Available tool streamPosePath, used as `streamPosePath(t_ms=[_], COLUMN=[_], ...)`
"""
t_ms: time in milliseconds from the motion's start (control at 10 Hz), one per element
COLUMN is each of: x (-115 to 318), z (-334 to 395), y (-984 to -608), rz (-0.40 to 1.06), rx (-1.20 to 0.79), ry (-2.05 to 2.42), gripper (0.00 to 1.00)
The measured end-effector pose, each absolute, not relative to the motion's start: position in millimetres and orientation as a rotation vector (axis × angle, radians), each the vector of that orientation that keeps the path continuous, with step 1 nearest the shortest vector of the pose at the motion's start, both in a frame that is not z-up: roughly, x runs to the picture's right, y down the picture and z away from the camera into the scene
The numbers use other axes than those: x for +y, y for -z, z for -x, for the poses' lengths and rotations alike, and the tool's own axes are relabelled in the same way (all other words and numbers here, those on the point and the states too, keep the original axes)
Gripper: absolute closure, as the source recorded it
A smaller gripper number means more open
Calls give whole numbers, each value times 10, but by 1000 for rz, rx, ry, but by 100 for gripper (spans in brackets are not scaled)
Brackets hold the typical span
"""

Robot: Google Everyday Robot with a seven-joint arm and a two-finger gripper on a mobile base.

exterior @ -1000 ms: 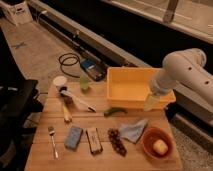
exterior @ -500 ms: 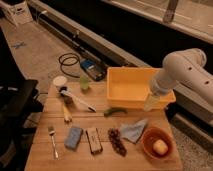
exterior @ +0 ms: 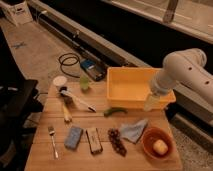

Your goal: Place sponge in plastic cup

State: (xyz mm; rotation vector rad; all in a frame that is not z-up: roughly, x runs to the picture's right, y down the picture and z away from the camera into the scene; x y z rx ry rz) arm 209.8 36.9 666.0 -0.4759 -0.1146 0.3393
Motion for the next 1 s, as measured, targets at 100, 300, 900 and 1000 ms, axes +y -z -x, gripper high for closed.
streamPosePath(t_ms=[100, 300, 900, 1000], x=[370, 369, 342, 264], z=[-2098, -2098, -2108, -2053], y=[-6660, -6660, -6631, -6579], rz=[476, 476, 464, 447], rx=[-115, -115, -117, -130], ry=[-339, -339, -282, -204], gripper=[20, 20, 20, 20])
